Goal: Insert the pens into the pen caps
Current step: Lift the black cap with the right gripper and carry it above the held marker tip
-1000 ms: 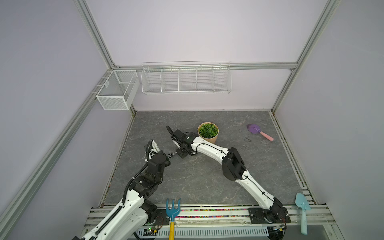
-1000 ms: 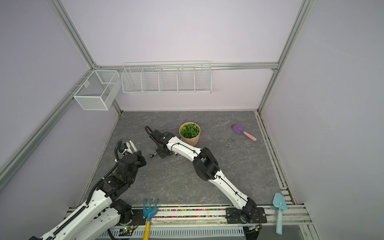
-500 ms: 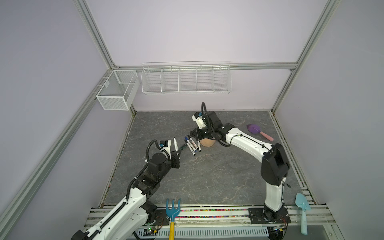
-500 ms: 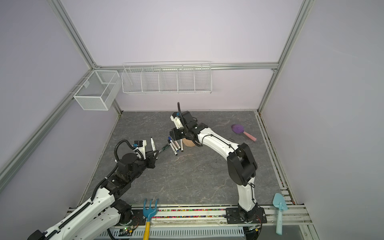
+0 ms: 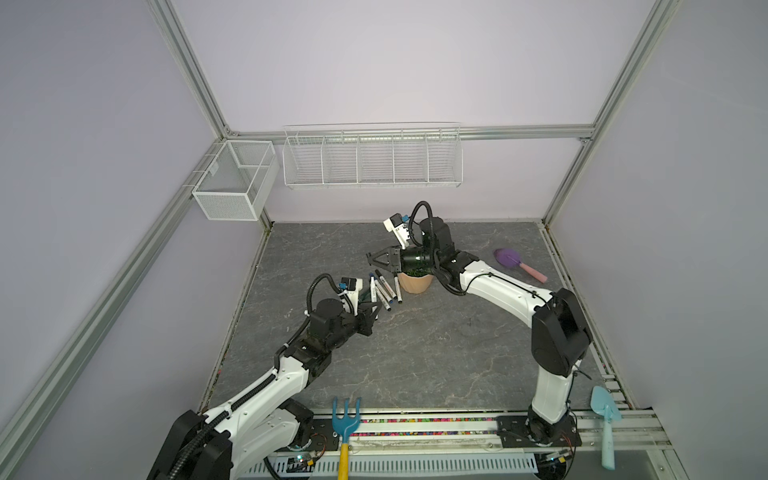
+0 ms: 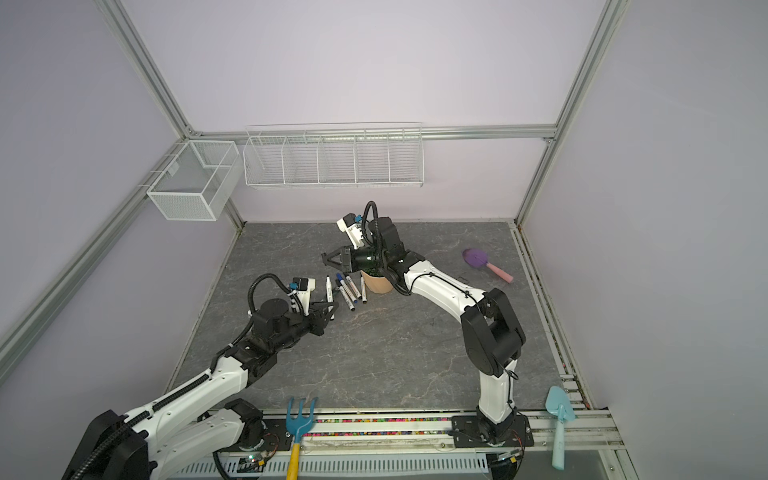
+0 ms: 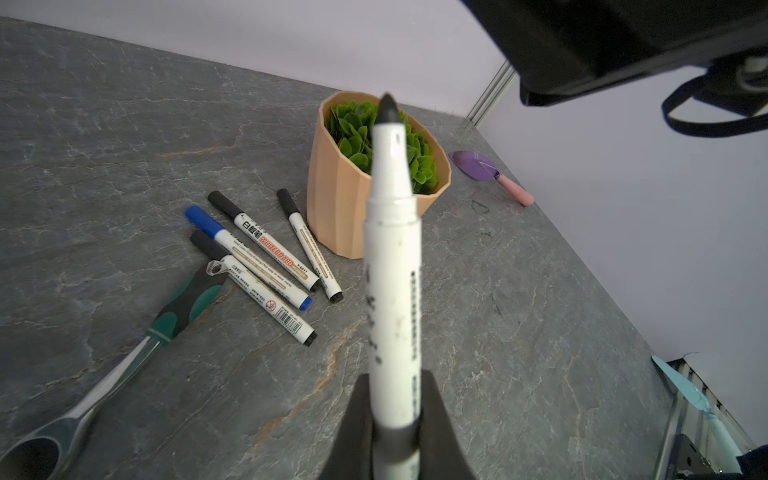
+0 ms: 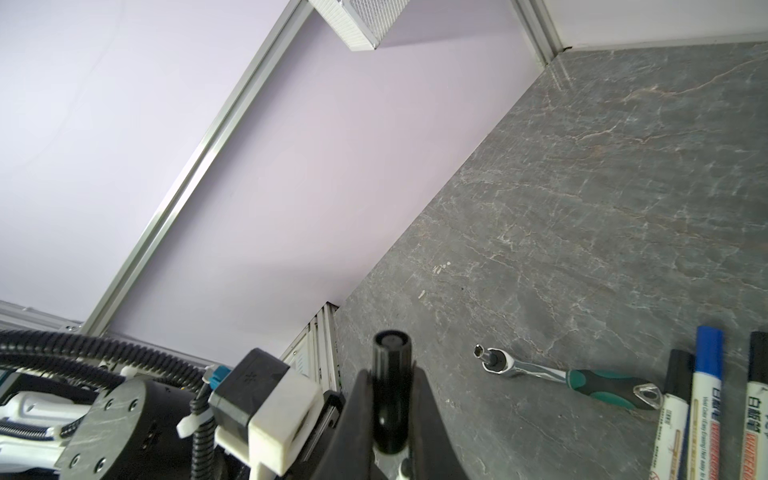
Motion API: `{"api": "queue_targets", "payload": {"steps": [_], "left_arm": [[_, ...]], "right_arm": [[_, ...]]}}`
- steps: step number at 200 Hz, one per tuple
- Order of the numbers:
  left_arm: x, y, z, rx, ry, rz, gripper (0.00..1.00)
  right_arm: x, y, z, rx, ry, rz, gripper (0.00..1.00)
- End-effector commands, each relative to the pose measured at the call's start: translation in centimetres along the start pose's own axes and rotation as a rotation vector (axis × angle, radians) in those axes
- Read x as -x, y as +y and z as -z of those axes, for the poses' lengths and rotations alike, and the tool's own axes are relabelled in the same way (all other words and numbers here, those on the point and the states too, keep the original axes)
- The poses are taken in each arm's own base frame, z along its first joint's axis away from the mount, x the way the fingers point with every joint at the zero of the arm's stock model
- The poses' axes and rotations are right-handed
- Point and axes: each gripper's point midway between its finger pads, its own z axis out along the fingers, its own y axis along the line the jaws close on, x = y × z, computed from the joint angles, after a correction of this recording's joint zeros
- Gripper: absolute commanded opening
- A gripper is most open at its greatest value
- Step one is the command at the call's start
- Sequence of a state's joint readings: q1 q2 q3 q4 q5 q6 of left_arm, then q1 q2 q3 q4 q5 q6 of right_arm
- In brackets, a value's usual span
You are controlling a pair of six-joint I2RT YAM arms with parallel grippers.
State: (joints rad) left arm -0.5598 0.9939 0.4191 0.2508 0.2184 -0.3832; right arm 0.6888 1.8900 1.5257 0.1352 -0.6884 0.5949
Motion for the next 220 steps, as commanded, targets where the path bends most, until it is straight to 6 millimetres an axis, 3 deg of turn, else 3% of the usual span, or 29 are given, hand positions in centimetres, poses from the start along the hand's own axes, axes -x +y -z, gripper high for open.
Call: {"api": "queue_targets", "payload": {"steps": [1, 88, 148, 187, 220], "left_arm": [[2.5, -1.1, 0.2, -0.038, -0.077, -0.020, 0.00], [3.0, -0.9, 0.0, -0.024, -0.095, -0.009, 0.00], [3.1, -0.6, 0.0, -0.011, -0.107, 0.011, 0.00], [5.2, -0.6, 0.4, 0.000, -0.200, 0.042, 0.00], [7.8, -1.4, 0.1, -0.010, -0.252, 0.023, 0.00]], "right_arm": [[-0.7, 0.5, -0.4, 0.050, 0.046, 0.012, 0.08], [-2.7, 0.8, 0.2, 0.059, 0.137, 0.047, 0.08], [-2.1, 1.1, 0.4, 0.078, 0.120, 0.047, 0.08], [-3.1, 0.5, 0.7, 0.086, 0.144, 0.026, 0.09], [-3.9, 1.5, 1.1, 0.143, 0.165, 0.023, 0.10]]}}
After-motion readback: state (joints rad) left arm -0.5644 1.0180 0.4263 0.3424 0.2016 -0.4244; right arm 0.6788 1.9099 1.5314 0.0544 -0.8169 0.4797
